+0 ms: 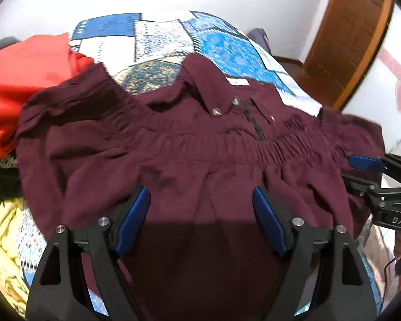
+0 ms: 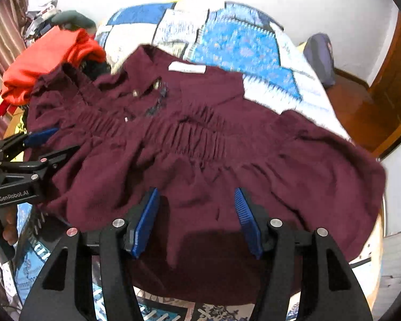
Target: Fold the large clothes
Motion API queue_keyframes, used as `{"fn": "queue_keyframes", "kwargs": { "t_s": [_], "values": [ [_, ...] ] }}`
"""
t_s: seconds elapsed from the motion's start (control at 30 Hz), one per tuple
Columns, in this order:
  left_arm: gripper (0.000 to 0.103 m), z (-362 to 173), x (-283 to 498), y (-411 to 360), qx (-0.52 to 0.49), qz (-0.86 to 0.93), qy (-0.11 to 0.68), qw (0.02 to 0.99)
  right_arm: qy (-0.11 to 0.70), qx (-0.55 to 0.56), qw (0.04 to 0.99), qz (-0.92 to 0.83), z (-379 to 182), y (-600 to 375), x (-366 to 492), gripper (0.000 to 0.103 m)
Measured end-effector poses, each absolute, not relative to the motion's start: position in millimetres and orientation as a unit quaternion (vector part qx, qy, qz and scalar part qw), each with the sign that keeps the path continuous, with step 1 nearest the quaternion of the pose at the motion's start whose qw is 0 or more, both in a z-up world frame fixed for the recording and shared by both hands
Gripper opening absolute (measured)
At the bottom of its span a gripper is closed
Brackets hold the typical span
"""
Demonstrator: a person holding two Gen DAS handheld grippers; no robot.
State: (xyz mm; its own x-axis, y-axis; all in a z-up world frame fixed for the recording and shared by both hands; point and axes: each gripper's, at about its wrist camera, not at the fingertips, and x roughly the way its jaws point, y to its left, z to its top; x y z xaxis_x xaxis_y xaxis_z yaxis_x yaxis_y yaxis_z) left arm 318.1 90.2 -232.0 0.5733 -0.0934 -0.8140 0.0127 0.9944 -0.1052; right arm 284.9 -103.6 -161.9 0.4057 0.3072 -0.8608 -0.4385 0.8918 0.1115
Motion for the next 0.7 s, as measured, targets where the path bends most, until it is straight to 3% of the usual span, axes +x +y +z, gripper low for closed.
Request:
{"fn": "queue_keyframes", "kwargs": {
  "t_s": [0.27,0.43,0.57,0.7],
  "values": [
    [0.08,-193.3,287.2,117.2,-0.058,0.012,0.414,0.908,0.442,-0.063,0.864,0.231,-118.9,-94.1,276.1,0.055],
    [0.087,-173.4,260.8,150.4,-0.096,0.054,0.372,0.922,0.43,-0.068,0.866,0.246,-111.7,-74.8,269.2,0.058],
    [0.092,-181.8,243.7,192.7,-0.177,0.079,0.372,0.908,0.443,-0.09,0.857,0.249,-125.1,-59.4,269.1,0.059],
    [0.092,-218.2,236.4,229.3,-0.261,0.093,0.426,0.861,0.471,-0.124,0.837,0.251,-150.3,-44.7,268.8,0.059]
  ]
}}
